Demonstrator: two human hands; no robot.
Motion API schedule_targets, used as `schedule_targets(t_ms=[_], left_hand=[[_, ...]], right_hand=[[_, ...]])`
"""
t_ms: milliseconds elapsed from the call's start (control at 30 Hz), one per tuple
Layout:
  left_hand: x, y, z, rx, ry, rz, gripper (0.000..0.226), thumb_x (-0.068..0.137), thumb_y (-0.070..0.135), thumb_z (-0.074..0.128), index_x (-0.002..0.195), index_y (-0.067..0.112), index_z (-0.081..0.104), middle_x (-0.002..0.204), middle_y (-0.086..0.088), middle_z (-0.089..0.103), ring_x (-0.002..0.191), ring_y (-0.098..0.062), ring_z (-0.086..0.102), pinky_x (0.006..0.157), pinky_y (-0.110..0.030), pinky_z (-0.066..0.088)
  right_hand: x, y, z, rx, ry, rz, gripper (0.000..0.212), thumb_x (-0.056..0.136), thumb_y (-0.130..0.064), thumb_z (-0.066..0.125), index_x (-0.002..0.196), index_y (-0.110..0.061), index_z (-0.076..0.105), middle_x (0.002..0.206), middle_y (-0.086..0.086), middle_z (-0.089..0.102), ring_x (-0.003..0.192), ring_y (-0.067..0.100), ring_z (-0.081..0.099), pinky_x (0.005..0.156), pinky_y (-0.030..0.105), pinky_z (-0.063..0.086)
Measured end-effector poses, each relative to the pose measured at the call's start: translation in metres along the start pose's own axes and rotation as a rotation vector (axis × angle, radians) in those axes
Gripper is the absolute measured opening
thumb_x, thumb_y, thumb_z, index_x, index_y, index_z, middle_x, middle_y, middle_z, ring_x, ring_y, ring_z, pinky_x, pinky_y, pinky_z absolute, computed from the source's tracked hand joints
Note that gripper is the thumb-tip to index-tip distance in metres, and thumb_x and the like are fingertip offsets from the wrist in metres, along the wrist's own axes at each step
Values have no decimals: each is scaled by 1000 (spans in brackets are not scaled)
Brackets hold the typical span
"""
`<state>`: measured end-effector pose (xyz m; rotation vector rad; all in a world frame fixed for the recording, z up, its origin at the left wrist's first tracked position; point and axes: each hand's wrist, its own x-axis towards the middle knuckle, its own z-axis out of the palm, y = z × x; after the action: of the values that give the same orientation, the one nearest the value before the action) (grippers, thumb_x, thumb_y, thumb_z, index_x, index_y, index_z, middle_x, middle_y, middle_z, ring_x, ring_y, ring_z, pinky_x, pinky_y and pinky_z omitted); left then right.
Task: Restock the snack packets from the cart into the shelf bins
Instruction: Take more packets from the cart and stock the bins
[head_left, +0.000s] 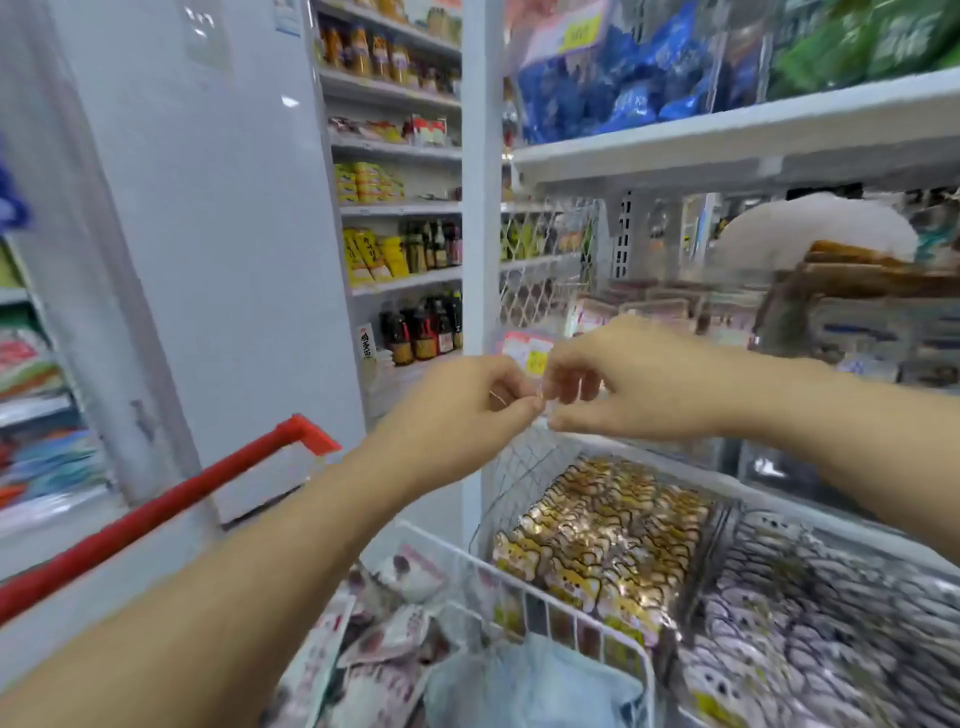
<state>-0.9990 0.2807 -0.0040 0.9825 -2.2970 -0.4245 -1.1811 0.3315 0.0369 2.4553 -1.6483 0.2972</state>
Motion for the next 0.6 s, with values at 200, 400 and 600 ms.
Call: schedule_targets(t_ms=[200, 400, 600], left_hand=[[-104, -55, 35, -144, -39, -212, 7, 95, 25, 67, 88, 22, 67, 79, 11, 68, 64, 5, 60, 57, -9, 40], [-171, -91, 71, 1, -265, -321, 10, 95, 39, 63, 98, 30, 67, 95, 17, 68, 81, 9, 61, 79, -22, 52], [-196, -100, 101, 247, -592, -330, 54, 91, 48, 62, 141, 28, 52, 137, 2, 54, 123, -17, 55, 100, -32, 45]], right_hand=[[-46, -46, 109, 198, -137, 0, 17, 85, -44, 67, 95, -31, 64, 81, -18, 62, 76, 2, 60, 74, 31, 52], [-75, -63, 203, 355, -354, 59, 38, 87, -45, 71, 118, -24, 64, 102, -13, 63, 78, -1, 54, 72, 22, 43], [-94, -73, 256, 262, -547, 96, 65, 85, -50, 68, 141, -29, 42, 136, -1, 46, 123, 23, 50, 99, 45, 47]])
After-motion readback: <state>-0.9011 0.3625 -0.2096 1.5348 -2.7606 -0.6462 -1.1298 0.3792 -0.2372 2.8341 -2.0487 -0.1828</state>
